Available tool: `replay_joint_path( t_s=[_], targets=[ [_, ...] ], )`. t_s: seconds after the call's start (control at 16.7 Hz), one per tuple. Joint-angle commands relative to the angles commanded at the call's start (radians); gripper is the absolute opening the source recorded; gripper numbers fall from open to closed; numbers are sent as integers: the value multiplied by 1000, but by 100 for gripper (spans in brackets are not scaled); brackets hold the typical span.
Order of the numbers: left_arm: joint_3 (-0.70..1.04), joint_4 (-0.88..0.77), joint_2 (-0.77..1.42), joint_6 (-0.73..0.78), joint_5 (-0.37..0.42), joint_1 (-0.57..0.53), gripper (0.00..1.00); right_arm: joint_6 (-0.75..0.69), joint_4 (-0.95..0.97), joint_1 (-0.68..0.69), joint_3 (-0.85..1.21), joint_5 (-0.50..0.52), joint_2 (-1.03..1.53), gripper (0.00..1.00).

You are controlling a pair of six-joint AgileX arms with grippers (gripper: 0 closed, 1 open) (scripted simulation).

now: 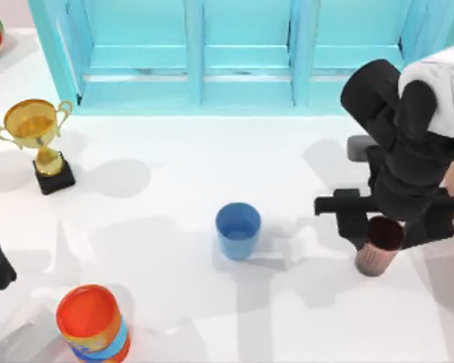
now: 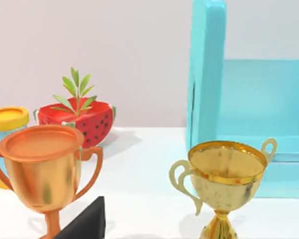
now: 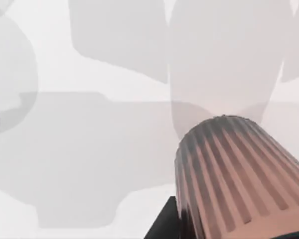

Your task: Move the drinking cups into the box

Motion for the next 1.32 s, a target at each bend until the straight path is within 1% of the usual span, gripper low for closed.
replay_joint_path(
  t_s=[0.3,0.42,0.84,1.32],
  targets=[
    [0,0,0,0,0,0,100,-176,-227,-176,71,-1,-143,0],
    [0,0,0,0,0,0,100,-223,-277,-224,88,-1,-184,0],
    [0,0,0,0,0,0,100,-247,-287,-244,85,1,-197,0],
    [0,0,0,0,0,0,100,-400,-319,-394,71,9,-254,0]
  ],
)
